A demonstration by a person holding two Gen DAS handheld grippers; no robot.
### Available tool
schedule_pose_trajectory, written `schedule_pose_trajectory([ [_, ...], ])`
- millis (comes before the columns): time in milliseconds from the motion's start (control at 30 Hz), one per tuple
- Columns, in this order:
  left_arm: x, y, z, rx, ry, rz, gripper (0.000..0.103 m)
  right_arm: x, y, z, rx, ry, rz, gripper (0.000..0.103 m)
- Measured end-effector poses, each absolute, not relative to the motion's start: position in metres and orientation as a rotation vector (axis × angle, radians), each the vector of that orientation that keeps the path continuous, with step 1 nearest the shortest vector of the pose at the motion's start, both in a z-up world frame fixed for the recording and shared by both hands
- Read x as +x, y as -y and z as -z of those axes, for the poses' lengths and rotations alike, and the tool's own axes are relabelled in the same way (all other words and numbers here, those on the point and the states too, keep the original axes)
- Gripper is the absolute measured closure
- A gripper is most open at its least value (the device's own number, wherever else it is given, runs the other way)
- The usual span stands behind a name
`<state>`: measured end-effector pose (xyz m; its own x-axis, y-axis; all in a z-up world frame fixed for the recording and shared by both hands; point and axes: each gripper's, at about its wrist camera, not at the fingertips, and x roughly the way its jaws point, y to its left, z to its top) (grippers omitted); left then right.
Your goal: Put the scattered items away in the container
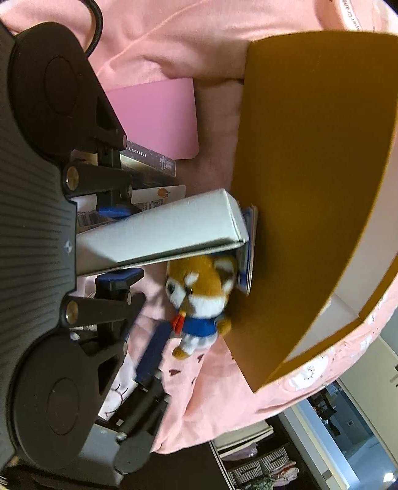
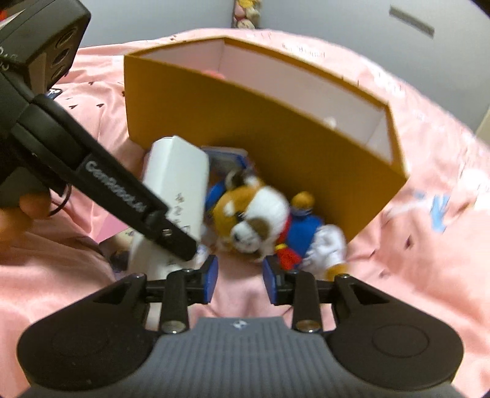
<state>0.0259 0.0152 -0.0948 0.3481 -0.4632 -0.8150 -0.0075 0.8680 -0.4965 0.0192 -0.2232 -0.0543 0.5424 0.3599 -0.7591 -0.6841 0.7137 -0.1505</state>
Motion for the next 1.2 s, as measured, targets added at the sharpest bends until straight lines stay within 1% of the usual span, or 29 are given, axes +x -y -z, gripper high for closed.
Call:
schedule_pose_trajectory([
  [100,0.021,-0.018,0.089,-0.459,-1.18,0.324,0.068,0.017,0.224,0.049,-0.575,-0.696,-0.647,0.058],
  [167,0.019,-0.019,0.086,-0.463,-1.181,0.331,0.069,0.017,0.224,0.05,-0.663,-0.648,-0.643,0.057],
  [233,0.018,-0.019,0.084,-0.462,-1.179,0.339,0.069,0.031,0.228,0.05,-0.729,-0.621,-0.653,0.051],
  [367,0.015,-0.018,0.081,-0.46,-1.183,0.342,0.07,0.04,0.226,0.057,-0.798,-0.611,-0.708,0.047],
  [433,0.015,-0.017,0.08,-0.457,-1.178,0.345,0.07,0.044,0.223,0.064,-0.859,-0.6,-0.728,0.044],
  [500,0.015,-0.015,0.078,-0.451,-1.168,0.35,0.07,0.048,0.22,0.073,-0.929,-0.585,-0.726,0.044],
  [533,0.015,-0.014,0.078,-0.447,-1.162,0.351,0.07,0.05,0.219,0.077,-0.959,-0.578,-0.729,0.04],
  [600,0.015,-0.013,0.077,-0.44,-1.152,0.352,0.07,0.053,0.218,0.084,-0.995,-0.573,-0.74,0.038],
  [700,0.015,-0.012,0.074,-0.429,-1.142,0.353,0.07,0.058,0.218,0.092,-1.029,-0.563,-0.743,0.032],
  [800,0.016,-0.011,0.074,-0.421,-1.138,0.353,0.07,0.061,0.216,0.105,-1.075,-0.549,-0.728,0.032],
  [867,0.017,-0.01,0.074,-0.424,-1.14,0.353,0.07,0.061,0.215,0.112,-1.113,-0.534,-0.718,0.034],
  [967,0.018,-0.008,0.073,-0.42,-1.136,0.355,0.07,0.061,0.217,0.117,-1.15,-0.508,-0.699,0.039],
  [1033,0.018,-0.009,0.072,-0.42,-1.125,0.361,0.07,0.061,0.22,0.115,-1.149,-0.496,-0.692,0.045],
  [1133,0.017,-0.012,0.068,-0.424,-1.102,0.368,0.07,0.059,0.227,0.109,-1.139,-0.477,-0.684,0.05],
  [1200,0.015,-0.014,0.065,-0.421,-1.086,0.373,0.07,0.058,0.234,0.102,-1.115,-0.47,-0.677,0.051],
])
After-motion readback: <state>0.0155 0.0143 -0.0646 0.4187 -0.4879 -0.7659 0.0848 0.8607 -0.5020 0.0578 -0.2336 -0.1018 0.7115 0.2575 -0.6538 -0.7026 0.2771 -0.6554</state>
